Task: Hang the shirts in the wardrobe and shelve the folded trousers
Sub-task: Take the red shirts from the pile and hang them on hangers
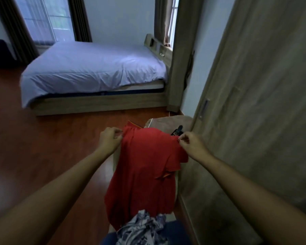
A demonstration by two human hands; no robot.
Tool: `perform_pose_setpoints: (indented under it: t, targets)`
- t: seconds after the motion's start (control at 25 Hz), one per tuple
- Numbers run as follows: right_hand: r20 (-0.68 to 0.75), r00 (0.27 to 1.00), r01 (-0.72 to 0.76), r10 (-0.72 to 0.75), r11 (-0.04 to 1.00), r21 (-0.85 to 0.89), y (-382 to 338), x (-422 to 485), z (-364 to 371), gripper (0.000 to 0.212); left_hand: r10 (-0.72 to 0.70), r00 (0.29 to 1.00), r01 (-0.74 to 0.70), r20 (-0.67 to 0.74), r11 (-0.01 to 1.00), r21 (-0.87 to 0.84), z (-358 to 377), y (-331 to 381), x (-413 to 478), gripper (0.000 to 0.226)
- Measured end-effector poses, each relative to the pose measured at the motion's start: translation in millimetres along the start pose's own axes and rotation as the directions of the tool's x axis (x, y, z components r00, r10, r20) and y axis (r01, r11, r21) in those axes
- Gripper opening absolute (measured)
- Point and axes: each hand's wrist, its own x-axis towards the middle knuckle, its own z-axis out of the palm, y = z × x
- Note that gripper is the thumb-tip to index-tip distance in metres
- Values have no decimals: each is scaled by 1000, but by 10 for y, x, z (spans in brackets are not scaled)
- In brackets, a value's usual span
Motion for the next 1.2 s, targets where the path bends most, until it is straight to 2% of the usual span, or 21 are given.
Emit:
perform_pose_setpoints:
  t: [0.16, 0.24, 0.36, 0.44, 0.52, 0.56, 0.6, 0.64, 0.68, 0.72, 0.8, 0.88, 0.92, 1.0, 1.04, 1.12, 1.2]
  targets:
    - [-20, 989, -150, 150, 989, -14, 182, 452, 449, 29, -41, 999, 42, 30, 999, -12, 188, -170, 484, 38]
    - [-4, 979, -203, 203, 979, 13, 266, 561, 623, 28, -87, 992, 92, 94, 995, -49, 319, -148, 710, 37]
    - [-60, 976, -204, 207, 977, 62, 309, 608, 789, 15, -152, 976, 162, 154, 985, -56, 495, -104, 956, 32]
    - [-91, 978, -182, 190, 979, 88, 323, 631, 814, 17, -190, 974, 200, 124, 977, -78, 582, -101, 1054, 26]
    - [-99, 985, -131, 139, 988, 88, 340, 651, 811, 19, -186, 981, 193, 55, 961, -196, 601, -99, 1118, 20]
    - [-114, 987, -98, 109, 991, 96, 331, 645, 789, 18, -154, 988, 150, 13, 932, -329, 553, -71, 1135, 19]
    - [-136, 988, -59, 73, 993, 104, 292, 609, 748, 17, -130, 991, 100, -23, 850, -518, 466, -26, 1103, 16]
    - [-161, 987, 1, 18, 993, 118, 250, 537, 686, 16, -102, 994, 50, -34, 724, -688, 340, 54, 1005, 16]
    - [-172, 984, 77, -55, 989, 128, 210, 428, 598, 16, -44, 998, -13, -53, 628, -778, 219, 117, 870, 15]
    - [-159, 977, 162, -140, 978, 134, 195, 290, 520, 17, 59, 995, -98, -78, 595, -798, 81, 171, 674, 12]
    - [-77, 962, 271, -264, 956, 114, 279, -46, 428, 17, 328, 939, -307, -99, 680, -666, -69, 156, 268, 13]
    - [4, 980, 193, -196, 969, 156, 423, -249, 466, 17, 592, 806, -541, 9, 742, -396, -15, 38, -62, 18]
    - [27, 995, 83, -92, 966, 246, 437, -244, 508, 17, 659, 743, -605, 114, 735, -306, 77, -24, -146, 21]
    - [98, 988, -149, 116, 876, 458, 354, -95, 631, 20, 703, 649, -653, 290, 711, -262, 271, -67, -225, 28]
    - [130, 978, -208, 164, 837, 506, 278, 2, 697, 24, 712, 628, -668, 314, 700, -253, 332, -68, -238, 30]
    - [150, 970, -239, 190, 849, 471, 117, 150, 784, 32, 731, 609, -690, 308, 680, -247, 394, -83, -259, 32]
    - [85, 979, -206, 188, 886, 415, 20, 173, 856, 29, 740, 591, -698, 322, 669, -256, 415, -138, -311, 30]
